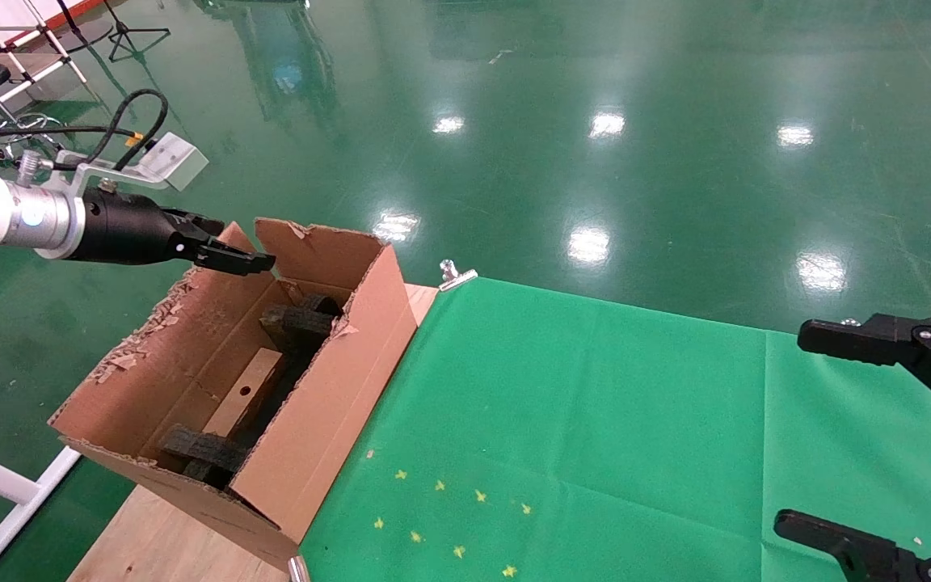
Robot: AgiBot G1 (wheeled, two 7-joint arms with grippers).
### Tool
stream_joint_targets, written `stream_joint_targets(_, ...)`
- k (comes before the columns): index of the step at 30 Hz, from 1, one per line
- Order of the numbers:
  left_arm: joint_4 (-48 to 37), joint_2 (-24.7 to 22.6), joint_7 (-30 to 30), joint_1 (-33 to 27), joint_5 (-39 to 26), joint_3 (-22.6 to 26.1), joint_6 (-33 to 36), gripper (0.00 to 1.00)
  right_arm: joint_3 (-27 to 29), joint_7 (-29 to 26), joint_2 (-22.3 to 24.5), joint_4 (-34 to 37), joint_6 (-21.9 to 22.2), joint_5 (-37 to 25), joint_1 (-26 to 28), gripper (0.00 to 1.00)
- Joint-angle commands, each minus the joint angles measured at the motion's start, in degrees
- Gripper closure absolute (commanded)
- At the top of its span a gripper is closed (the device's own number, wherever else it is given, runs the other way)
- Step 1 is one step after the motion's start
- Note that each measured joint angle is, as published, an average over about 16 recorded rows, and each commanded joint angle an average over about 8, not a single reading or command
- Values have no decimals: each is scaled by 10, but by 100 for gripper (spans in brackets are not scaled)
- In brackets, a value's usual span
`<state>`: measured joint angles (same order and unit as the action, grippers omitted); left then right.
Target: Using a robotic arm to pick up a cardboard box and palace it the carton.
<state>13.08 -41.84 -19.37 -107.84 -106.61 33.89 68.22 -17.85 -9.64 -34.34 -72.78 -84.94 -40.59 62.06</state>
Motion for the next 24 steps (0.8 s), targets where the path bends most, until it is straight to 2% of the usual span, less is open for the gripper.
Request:
stream_joint_targets(1, -5, 0, -1, -1, -4, 1, -3, 0, 0, 0, 0, 0, 0, 0, 0, 0)
stream_joint_targets(6, 23, 3, 3, 21, 26, -7, 5, 0, 0, 0, 0, 0, 0, 0, 0, 0)
stream_joint_targets(24, 206, 23, 29, 159, 221, -61, 58, 0, 0, 0, 0, 0, 0, 0, 0, 0)
